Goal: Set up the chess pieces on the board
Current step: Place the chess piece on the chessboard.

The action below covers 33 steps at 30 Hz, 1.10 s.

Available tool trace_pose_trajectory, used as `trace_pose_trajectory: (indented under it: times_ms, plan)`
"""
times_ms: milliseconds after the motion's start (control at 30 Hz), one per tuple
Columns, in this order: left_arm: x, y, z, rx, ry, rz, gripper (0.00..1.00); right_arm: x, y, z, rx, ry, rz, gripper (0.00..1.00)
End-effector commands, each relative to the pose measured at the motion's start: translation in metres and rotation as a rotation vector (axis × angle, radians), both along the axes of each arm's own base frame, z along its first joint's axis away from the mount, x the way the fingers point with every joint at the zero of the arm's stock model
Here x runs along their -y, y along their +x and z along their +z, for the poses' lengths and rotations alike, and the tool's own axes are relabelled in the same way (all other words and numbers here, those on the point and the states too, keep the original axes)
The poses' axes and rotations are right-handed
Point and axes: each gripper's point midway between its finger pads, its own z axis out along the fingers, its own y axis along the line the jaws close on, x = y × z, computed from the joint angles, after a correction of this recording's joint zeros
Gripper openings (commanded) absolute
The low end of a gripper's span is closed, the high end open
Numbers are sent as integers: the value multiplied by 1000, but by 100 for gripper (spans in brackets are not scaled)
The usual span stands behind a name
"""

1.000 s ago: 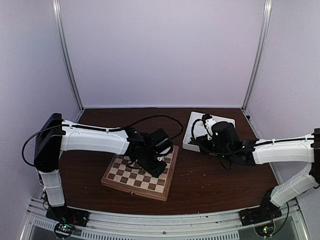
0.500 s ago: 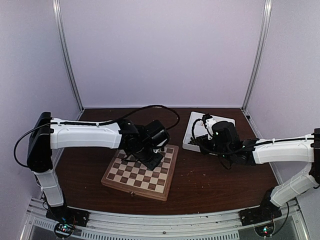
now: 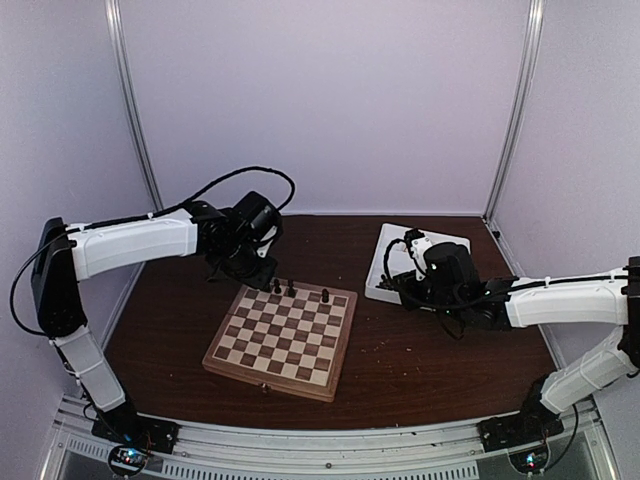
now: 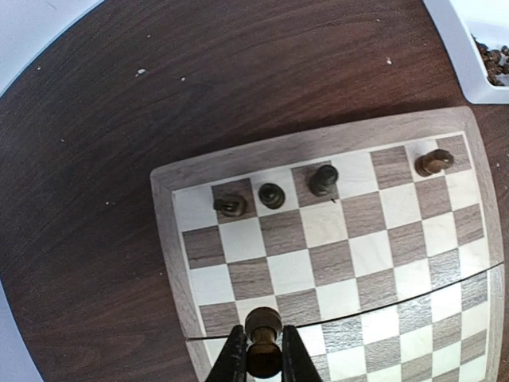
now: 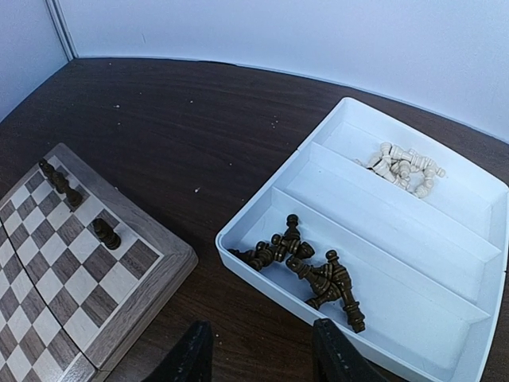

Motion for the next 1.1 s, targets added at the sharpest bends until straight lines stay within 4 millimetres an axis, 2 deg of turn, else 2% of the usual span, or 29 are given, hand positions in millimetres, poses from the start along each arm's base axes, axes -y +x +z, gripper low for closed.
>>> trace_pose_trajectory:
  times_ms: [0,200,533,1067]
  plan:
    - [-9,19,6,30,-15,8,7,0,1,12,13,9,8,44]
    - [-18,43,0,28,-14,47,7,0,1,14,14,0,10,44]
    - [-19,69,-13,8,-29,77,7,2,0,12,8,-5,8,44]
    - [-31,83,-41,-36,-24,109,6,2,3,8,1,-20,6,44]
